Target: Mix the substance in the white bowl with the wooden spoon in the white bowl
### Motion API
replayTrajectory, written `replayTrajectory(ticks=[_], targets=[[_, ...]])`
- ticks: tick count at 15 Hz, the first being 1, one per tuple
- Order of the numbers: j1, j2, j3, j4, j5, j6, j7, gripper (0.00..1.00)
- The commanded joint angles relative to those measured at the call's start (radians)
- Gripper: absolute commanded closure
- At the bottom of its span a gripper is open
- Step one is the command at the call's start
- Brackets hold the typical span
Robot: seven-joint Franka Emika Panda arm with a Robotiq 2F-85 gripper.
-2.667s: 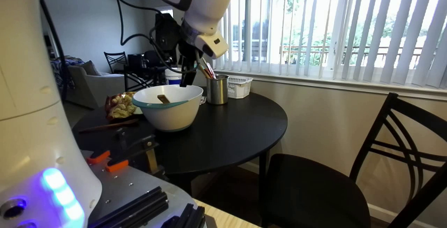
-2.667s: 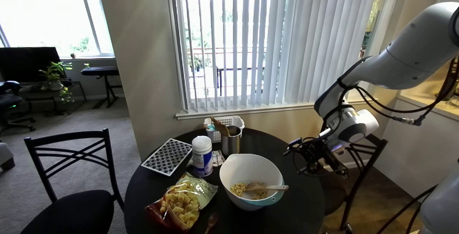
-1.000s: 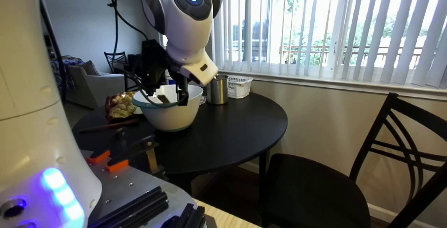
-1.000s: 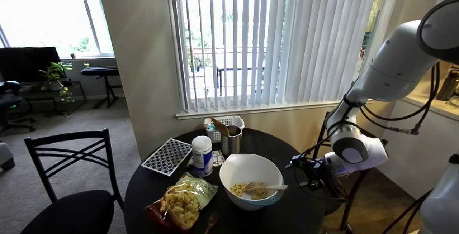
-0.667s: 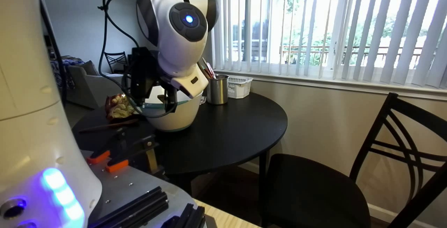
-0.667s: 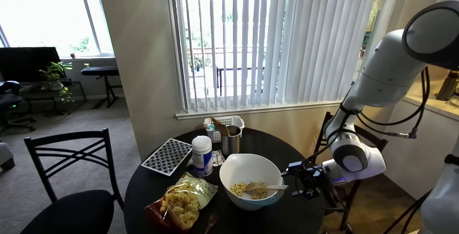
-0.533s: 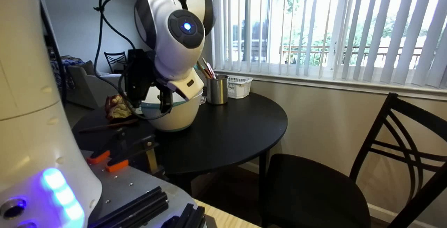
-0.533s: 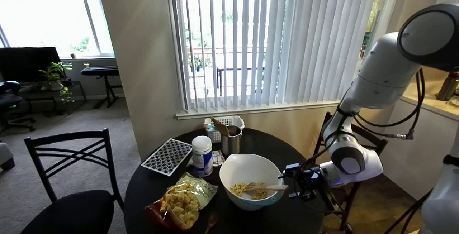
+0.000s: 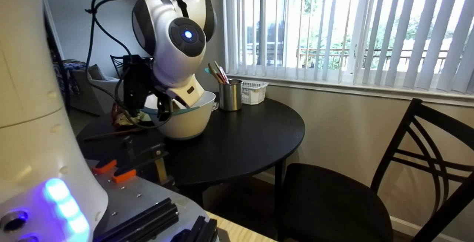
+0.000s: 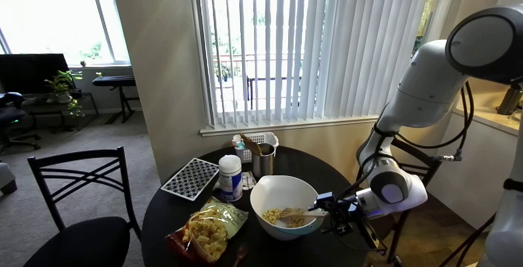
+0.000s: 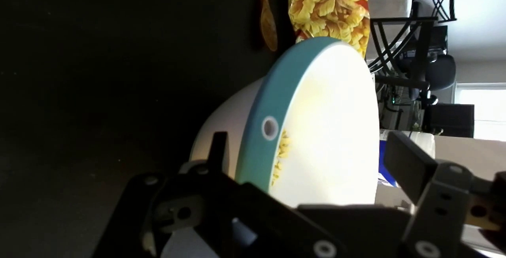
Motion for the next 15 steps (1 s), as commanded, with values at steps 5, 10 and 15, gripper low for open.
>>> replayTrajectory(ticks=[5, 10, 15], targets=[[0.028, -0.079, 0.012, -0.025, 0.229, 0.059, -0.196, 0.0], [0.038, -0.081, 0.022, -0.024, 0.311, 0.081, -0.256, 0.0], [0.047, -0.085, 0.022, -0.024, 0.371, 0.115, -0.32, 0.27]])
